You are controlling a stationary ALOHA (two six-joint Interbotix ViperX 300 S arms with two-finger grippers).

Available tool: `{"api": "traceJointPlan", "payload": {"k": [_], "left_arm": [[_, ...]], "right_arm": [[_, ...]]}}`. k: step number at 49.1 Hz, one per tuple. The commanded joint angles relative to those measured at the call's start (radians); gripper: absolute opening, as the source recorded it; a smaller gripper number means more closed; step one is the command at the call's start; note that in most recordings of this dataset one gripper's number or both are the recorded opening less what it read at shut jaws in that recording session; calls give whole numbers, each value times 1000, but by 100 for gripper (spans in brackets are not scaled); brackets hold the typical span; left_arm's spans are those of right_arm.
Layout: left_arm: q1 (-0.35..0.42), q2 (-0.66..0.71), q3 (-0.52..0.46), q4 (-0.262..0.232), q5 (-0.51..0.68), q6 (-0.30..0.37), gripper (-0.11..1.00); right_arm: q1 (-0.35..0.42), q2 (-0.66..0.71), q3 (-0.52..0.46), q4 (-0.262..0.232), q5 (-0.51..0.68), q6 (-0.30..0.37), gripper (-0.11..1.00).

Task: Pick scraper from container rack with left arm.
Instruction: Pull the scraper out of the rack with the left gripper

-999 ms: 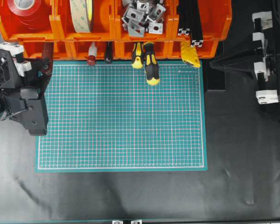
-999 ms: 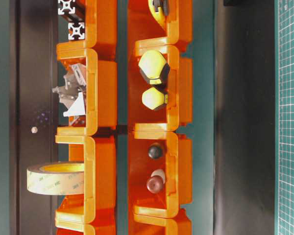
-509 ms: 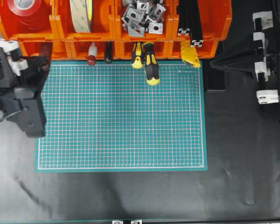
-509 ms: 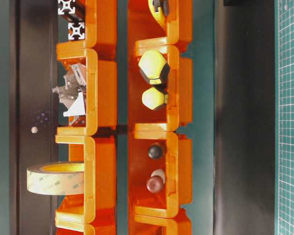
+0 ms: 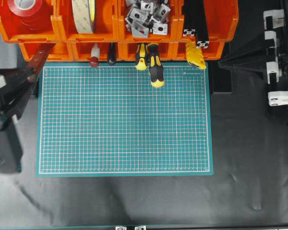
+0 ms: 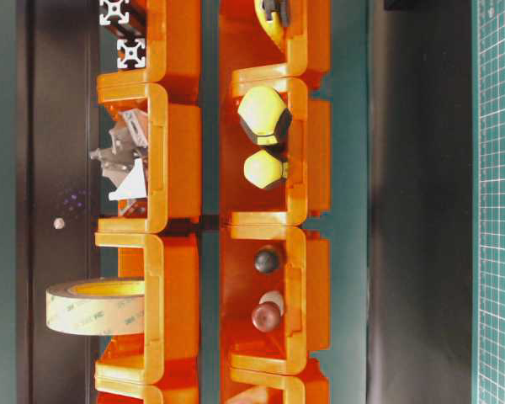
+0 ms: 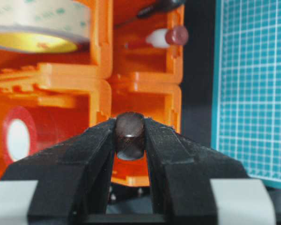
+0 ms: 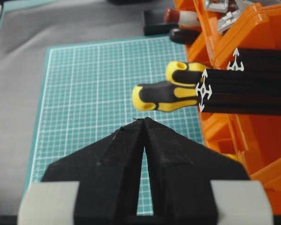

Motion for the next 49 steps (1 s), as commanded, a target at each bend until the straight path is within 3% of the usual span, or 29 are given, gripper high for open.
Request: {"api": "traceJointPlan", "payload": {"k": [1, 13, 20, 29, 40, 49], "left_arm": [[-46, -6, -81, 6, 14, 15, 20], [-202, 81, -245, 6, 29, 80, 20], [-233, 140, -272, 6, -8, 163, 20], [-227, 166, -236, 8, -91, 236, 20], [-178, 190, -77, 9, -318, 206, 20], [-91, 215, -21, 15, -469, 183, 20]], "right_arm": [[0, 0, -14, 0, -17, 2, -1], [0, -18, -17, 0, -23, 2, -1], [-2, -34, -17, 0, -25, 3, -1], [-5, -48, -20, 11, -21, 17, -1], [-5, -38, -17, 9, 18, 91, -1], [-5, -38, -20, 9, 32, 123, -1]]}}
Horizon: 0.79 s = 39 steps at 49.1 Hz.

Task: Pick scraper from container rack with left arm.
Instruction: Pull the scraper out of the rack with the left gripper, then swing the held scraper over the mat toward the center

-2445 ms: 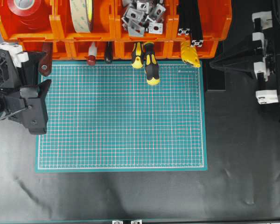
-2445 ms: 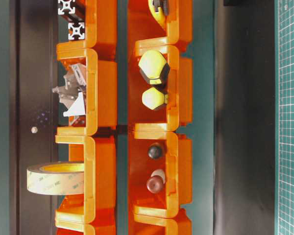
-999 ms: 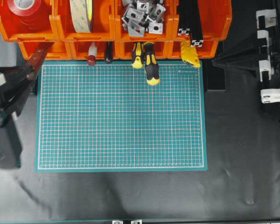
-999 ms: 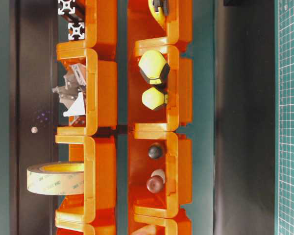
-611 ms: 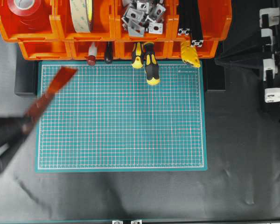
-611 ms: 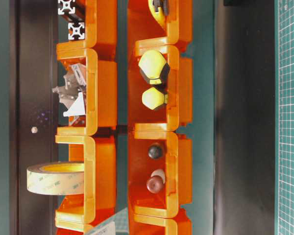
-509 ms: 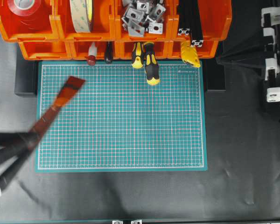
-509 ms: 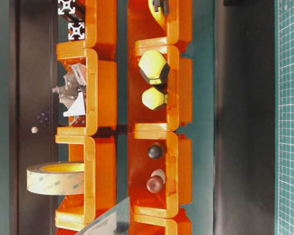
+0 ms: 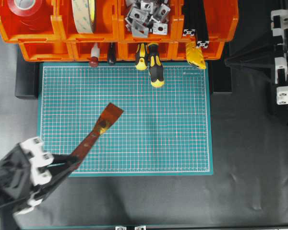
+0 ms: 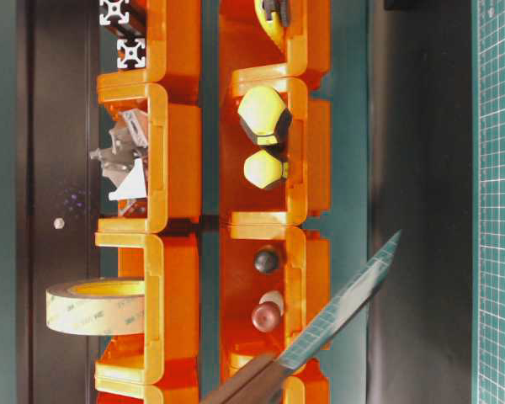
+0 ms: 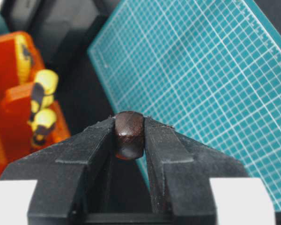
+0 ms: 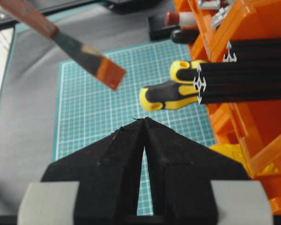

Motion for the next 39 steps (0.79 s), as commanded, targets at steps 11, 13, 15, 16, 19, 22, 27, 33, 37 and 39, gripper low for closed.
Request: {"api": "traceJointPlan", "payload": {"k": [11, 13, 15, 16, 19, 22, 27, 33, 37, 39], "left_arm": [[163, 28, 41, 21, -202, -8, 20], [190, 28, 44, 21, -235, -8, 20], [215, 28, 49, 20, -262, -6, 20], [229, 28, 51, 21, -276, -5, 20], [261, 29, 58, 20, -308, -2, 20], [288, 31, 66, 20, -342, 3, 20], [333, 38, 83, 20, -390, 6, 20], [399, 49, 94, 20, -479, 8, 20], [419, 57, 89, 20, -508, 14, 20], [422, 58, 89, 20, -506, 20, 20]], "right_arm": [[-20, 5, -17, 0, 17, 54, -1], [-18, 5, -18, 0, 23, 57, -1], [-20, 3, -18, -2, 28, 57, -1], [-21, 2, -18, 0, 29, 58, -1], [-21, -2, -20, 0, 34, 58, -1], [-21, -5, -20, 0, 37, 58, -1], [-21, -5, -20, 0, 41, 58, -1], [-23, -6, -18, 0, 44, 58, -1], [-21, -6, -18, 0, 46, 58, -1], [-21, -6, -18, 0, 44, 60, -1]]}}
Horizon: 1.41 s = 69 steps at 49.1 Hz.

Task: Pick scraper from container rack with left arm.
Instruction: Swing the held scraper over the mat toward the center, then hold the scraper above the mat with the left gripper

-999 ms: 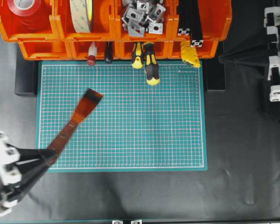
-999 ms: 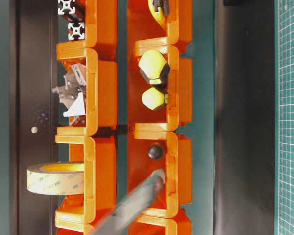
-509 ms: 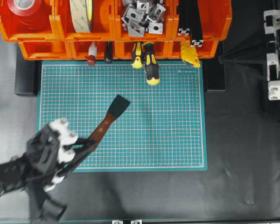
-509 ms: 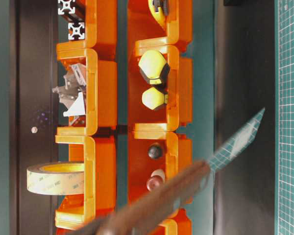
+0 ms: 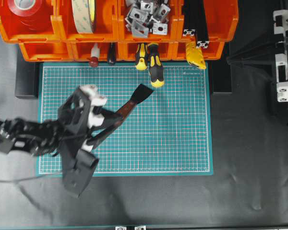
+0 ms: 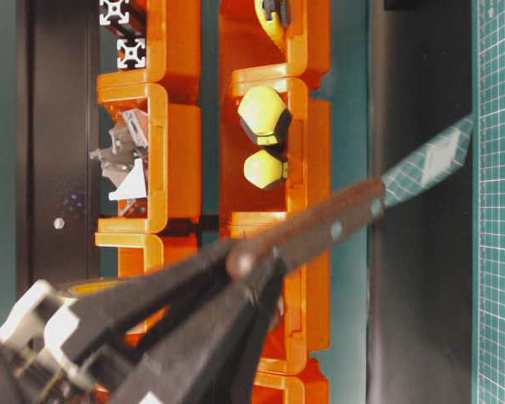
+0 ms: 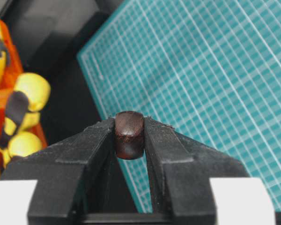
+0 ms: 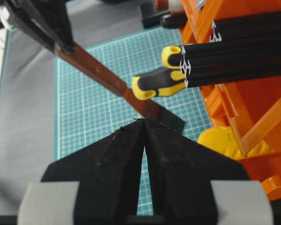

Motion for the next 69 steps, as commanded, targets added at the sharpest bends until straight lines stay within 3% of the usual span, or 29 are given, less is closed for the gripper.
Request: {"api": "traceJointPlan", "payload": {"k": [1, 12, 47, 49, 56, 60, 69], "left_arm": [[8, -8, -14, 8, -11, 12, 20], [20, -6, -14, 6, -8, 44, 20], [31, -8, -6, 5, -46, 31, 20], [32, -8, -5, 3, -48, 29, 25], [40, -9, 2, 3, -48, 28, 69], [40, -11, 2, 3, -48, 26, 86], [37, -11, 2, 3, -49, 17, 86]], "right_arm": [[-3, 3, -18, 0, 0, 2, -1], [-3, 3, -17, 0, 0, 3, -1], [-5, -2, -20, 0, 2, 3, -1], [-5, -3, -20, 0, 2, 2, -1], [-5, -3, -20, 0, 9, 3, -1], [-5, -3, -20, 0, 18, 3, -1], [-5, -8, -20, 0, 21, 3, -1]]}}
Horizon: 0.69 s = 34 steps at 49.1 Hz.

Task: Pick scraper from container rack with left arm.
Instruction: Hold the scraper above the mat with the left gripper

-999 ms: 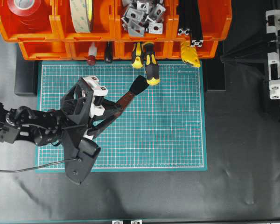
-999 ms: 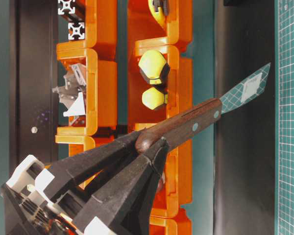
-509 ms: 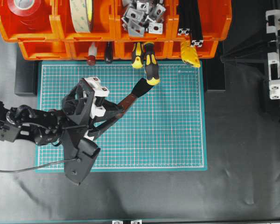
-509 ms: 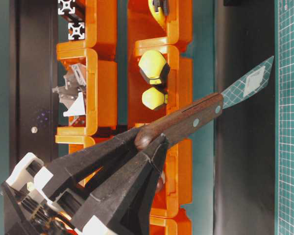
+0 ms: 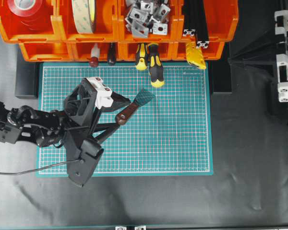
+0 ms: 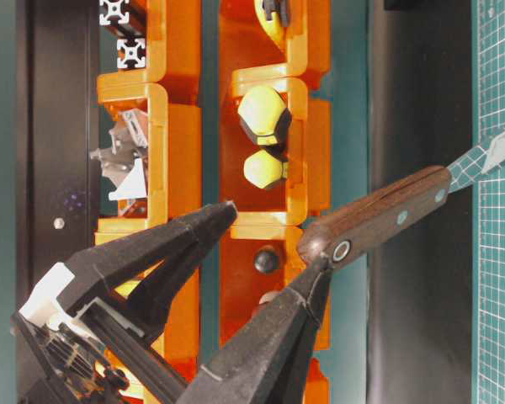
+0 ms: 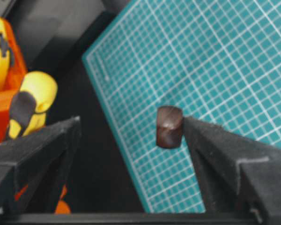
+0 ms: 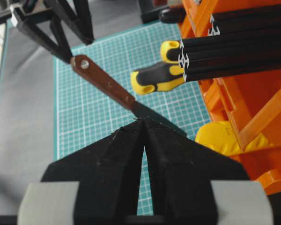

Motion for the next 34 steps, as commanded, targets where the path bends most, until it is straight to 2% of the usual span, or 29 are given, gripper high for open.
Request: {"api": "traceJointPlan", "payload": {"k": [1, 16, 34], "left_arm": [[0, -15, -9, 2, -3, -14, 86], [-54, -43, -5, 2, 77, -2, 87], [-77, -104, 18, 2, 115, -3, 87]], "right_arm": [[-3, 2, -20, 0, 2, 2, -1], [-3, -6, -20, -2, 3, 0, -1], [-3, -14, -18, -2, 2, 0, -1]]}}
